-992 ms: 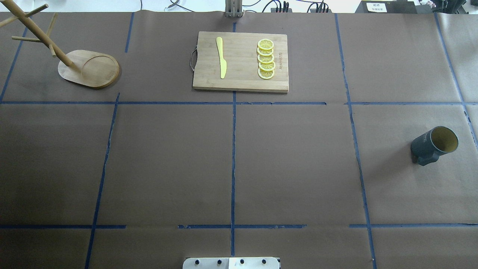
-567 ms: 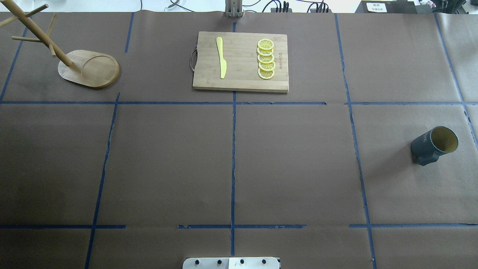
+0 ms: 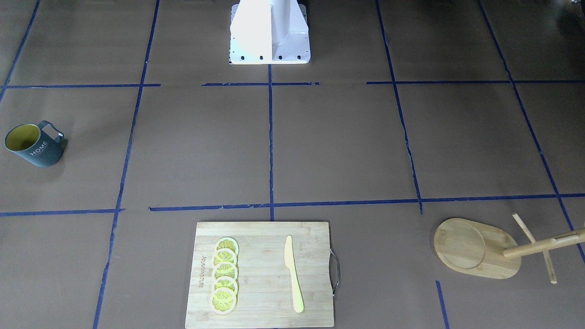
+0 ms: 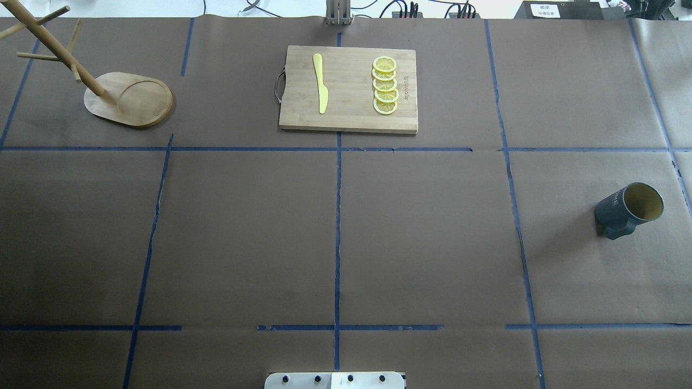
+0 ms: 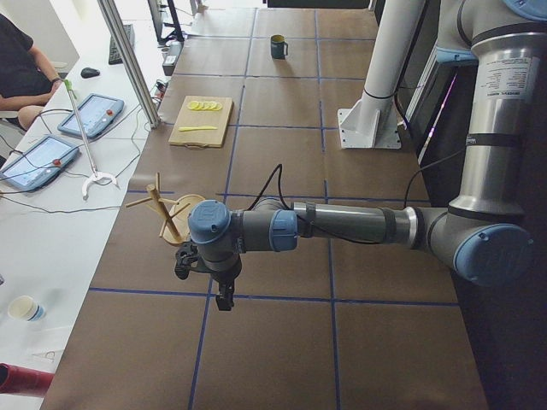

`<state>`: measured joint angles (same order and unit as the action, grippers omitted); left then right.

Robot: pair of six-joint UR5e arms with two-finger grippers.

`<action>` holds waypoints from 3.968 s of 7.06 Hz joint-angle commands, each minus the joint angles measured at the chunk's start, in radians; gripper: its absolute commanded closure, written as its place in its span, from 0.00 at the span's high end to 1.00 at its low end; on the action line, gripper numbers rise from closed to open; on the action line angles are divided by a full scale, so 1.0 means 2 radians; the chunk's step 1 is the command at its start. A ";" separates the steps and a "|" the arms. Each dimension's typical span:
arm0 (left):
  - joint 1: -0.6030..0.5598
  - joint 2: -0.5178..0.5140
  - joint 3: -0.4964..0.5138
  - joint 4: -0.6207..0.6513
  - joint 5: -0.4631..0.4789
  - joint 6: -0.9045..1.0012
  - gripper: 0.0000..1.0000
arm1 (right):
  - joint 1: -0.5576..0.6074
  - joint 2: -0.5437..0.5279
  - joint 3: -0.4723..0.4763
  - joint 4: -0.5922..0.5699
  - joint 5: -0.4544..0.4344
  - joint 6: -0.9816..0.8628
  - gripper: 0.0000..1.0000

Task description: Hang cup on storage rack

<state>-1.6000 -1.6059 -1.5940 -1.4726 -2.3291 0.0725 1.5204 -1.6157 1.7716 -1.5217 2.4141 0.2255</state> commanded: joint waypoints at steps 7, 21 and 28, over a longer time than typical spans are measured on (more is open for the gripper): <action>0.000 0.000 -0.006 0.000 0.000 0.001 1.00 | -0.190 -0.087 0.013 0.224 -0.101 0.259 1.00; 0.000 0.000 -0.024 0.001 0.000 0.000 1.00 | -0.174 -0.040 0.040 0.143 -0.028 0.260 0.00; 0.000 -0.001 -0.023 0.001 0.001 -0.001 1.00 | -0.435 0.281 0.041 -0.028 -0.194 0.677 0.00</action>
<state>-1.6000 -1.6076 -1.6409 -1.4711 -2.3281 0.0706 0.7486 -1.1521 1.8882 -1.5597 2.0968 1.4403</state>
